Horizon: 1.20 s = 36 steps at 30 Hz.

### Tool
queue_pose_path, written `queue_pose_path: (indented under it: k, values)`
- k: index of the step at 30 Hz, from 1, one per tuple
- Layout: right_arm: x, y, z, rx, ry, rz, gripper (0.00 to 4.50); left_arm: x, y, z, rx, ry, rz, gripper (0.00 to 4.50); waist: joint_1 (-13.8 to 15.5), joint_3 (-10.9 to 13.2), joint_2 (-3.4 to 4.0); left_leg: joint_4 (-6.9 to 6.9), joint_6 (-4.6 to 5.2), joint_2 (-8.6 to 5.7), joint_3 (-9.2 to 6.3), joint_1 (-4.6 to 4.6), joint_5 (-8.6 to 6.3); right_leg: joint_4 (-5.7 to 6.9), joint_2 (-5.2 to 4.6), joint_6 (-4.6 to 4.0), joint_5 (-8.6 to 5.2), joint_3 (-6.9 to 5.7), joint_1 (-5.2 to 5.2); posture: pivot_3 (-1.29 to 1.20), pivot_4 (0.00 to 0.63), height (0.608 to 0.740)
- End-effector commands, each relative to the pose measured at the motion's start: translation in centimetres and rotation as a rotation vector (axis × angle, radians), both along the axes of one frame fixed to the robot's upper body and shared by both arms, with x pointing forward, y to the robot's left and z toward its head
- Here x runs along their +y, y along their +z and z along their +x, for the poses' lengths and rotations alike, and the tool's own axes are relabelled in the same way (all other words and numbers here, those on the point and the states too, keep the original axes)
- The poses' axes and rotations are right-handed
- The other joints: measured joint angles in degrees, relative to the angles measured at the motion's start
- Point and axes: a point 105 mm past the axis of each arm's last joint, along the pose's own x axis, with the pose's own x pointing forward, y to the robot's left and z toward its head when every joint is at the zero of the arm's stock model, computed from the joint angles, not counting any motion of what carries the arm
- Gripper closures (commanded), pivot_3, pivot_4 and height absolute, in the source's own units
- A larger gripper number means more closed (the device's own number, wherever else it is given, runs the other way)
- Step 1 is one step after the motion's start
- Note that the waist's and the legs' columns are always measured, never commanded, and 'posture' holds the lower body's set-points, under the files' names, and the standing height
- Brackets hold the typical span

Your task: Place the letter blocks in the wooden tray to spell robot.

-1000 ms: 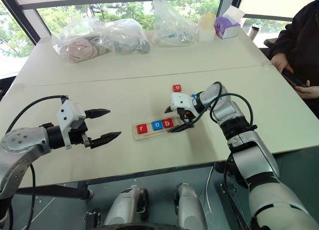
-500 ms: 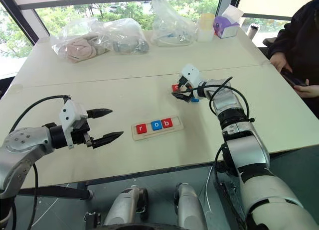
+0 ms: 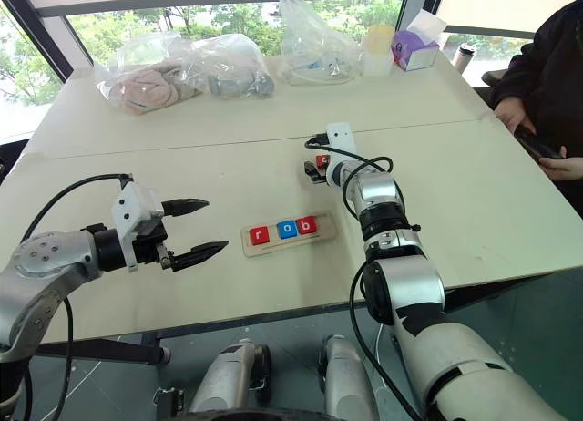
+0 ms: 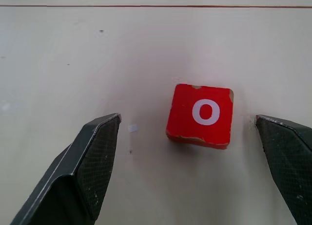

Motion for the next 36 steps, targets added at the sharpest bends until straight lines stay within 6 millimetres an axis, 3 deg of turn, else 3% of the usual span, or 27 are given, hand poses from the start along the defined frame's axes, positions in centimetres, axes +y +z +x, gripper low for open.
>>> queue_pose_path:
  k: [1, 4, 6, 11, 12, 16, 20, 24, 27, 31, 36]
  values:
    - [0.5, 1.2, 0.5, -0.037, -0.011, -0.014, 0.06, -0.3, 0.7, -0.1, -0.037, -0.002, -0.002, 0.0, -0.09, 0.0, 0.0, 0.0, 0.0, 0.0, -0.01, 0.0, 0.0, 0.0, 0.01, 0.0, 0.0, 0.0, 0.0, 0.0, 0.15, 0.725]
    - [0.7, 0.7, 0.6, -0.026, -0.016, -0.014, 0.06, -0.3, 0.7, -0.2, -0.038, 0.003, -0.002, 0.0, -0.09, 0.0, 0.0, 0.0, 0.01, 0.0, -0.02, 0.01, 0.0, 0.01, 0.02, 0.0, 0.0, 0.0, 0.01, 0.0, 0.15, 0.725]
    - [1.1, 0.6, 0.6, -0.027, -0.009, -0.019, 0.58, -0.3, 0.7, -0.2, -0.038, 0.006, -0.006, 0.0, -0.15, 0.0, -0.01, 0.0, 0.01, 0.01, -0.02, 0.02, 0.01, 0.01, 0.02, 0.0, 0.0, 0.0, 0.03, 0.0, 0.15, 0.725]
    - [1.8, 0.2, 0.8, -0.045, -0.004, -0.064, 3.07, -0.4, 0.6, -0.2, -0.039, 0.008, -0.008, 0.0, -0.42, -0.01, -0.01, 0.0, 0.01, 0.02, -0.03, 0.03, 0.0, 0.01, 0.04, 0.0, 0.0, 0.0, 0.02, 0.0, 0.15, 0.725]
    - [1.9, 0.0, 0.7, -0.05, 0.004, -0.095, 3.37, -0.4, 0.7, -0.2, -0.04, 0.006, -0.009, 0.0, -0.53, -0.01, -0.01, -0.01, 0.01, 0.03, -0.03, 0.03, 0.0, 0.01, 0.05, 0.0, 0.0, 0.0, 0.02, 0.0, 0.15, 0.725]
    - [1.5, 0.1, 0.8, -0.086, 0.021, -0.176, 3.36, -0.6, 0.7, 0.0, -0.042, 0.001, -0.013, 0.0, -1.03, -0.01, 0.0, -0.03, 0.01, 0.04, -0.05, 0.04, 0.01, 0.02, 0.07, 0.0, -0.01, 0.0, 0.02, 0.0, 0.15, 0.725]
    - [-0.3, 2.1, 0.5, -0.131, 0.0, -0.169, 3.36, -0.7, 0.6, 0.0, -0.043, -0.003, -0.016, 0.0, -0.9, -0.01, 0.0, -0.03, 0.01, 0.05, -0.09, 0.02, 0.01, 0.01, 0.05, 0.01, -0.01, 0.0, 0.03, 0.0, 0.15, 0.725]
    - [-3.5, 4.0, -3.0, -0.152, -0.04, -0.162, 3.36, -0.9, 0.4, 0.0, -0.037, -0.01, -0.021, 0.0, 0.29, -0.01, 0.01, -0.06, 0.01, 0.09, -0.09, -0.04, 0.0, 0.01, -0.02, 0.12, -0.07, 0.0, -0.01, 0.0, 0.15, 0.725]
    - [-5.2, 4.2, -5.6, -0.13, -0.074, -0.17, 3.36, -0.9, 0.3, 0.0, -0.033, -0.014, -0.023, 0.0, 0.28, -0.01, 0.01, -0.11, 0.0, 0.08, -0.09, -0.06, -0.01, -0.01, -0.05, 0.14, -0.09, 0.0, -0.04, 0.0, 0.15, 0.725]
    - [-6.4, 2.7, -10.2, -0.022, -0.126, -0.131, 3.36, -1.0, 0.1, 0.1, -0.025, -0.026, -0.023, 0.0, 0.22, -0.03, 0.02, -0.1, -0.02, 0.17, -0.08, -0.01, -0.02, 0.0, 0.0, 0.16, -0.14, -0.01, -0.05, 0.0, 0.15, 0.725]
    - [-6.4, 0.9, -12.3, 0.043, -0.159, -0.125, 3.36, -1.2, 0.1, 0.4, -0.023, -0.046, -0.023, 0.0, 0.1, -0.02, 0.03, -0.1, -0.13, 0.29, 0.02, -0.02, -0.09, -0.03, 0.02, 0.09, -0.1, -0.02, -0.15, 0.0, 0.15, 0.725]
